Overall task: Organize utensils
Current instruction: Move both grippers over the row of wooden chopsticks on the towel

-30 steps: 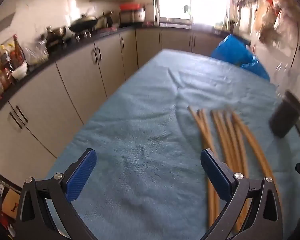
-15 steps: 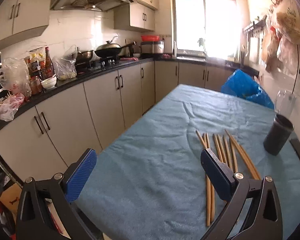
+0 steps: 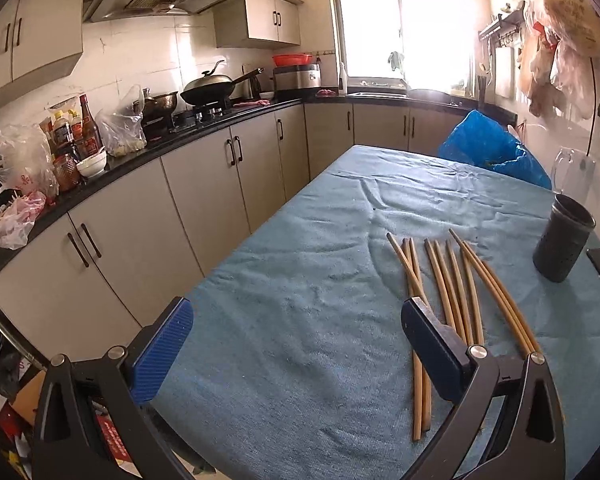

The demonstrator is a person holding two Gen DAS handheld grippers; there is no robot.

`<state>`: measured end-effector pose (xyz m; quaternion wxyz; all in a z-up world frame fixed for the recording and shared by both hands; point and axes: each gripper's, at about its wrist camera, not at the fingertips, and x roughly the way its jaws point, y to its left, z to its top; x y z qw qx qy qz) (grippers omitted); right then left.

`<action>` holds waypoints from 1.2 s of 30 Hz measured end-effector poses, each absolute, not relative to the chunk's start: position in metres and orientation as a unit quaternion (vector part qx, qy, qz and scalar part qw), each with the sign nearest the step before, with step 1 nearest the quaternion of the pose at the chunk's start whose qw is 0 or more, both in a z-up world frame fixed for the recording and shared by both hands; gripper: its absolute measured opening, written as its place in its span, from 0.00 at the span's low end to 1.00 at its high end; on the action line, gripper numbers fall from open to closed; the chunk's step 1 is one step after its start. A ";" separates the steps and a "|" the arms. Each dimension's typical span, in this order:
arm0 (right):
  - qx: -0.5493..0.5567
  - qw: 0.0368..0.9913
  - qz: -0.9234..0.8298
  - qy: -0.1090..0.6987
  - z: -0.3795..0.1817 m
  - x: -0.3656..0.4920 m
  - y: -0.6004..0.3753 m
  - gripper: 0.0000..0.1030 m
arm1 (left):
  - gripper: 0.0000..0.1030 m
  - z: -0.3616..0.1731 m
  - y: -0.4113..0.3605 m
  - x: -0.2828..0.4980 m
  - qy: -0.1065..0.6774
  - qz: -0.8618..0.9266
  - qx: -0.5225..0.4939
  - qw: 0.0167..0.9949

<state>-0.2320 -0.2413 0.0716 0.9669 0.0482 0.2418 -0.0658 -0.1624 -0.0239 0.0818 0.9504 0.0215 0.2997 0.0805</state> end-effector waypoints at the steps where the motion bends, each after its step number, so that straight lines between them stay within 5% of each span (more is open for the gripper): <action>1: 0.048 0.967 -0.065 0.243 0.071 -0.231 -0.242 1.00 | 1.00 0.082 -0.024 -0.162 0.300 0.081 0.021 0.950; 36: 0.054 0.956 -0.064 0.281 0.058 -0.220 -0.240 1.00 | 1.00 0.060 -0.029 -0.148 0.331 0.080 0.032 0.940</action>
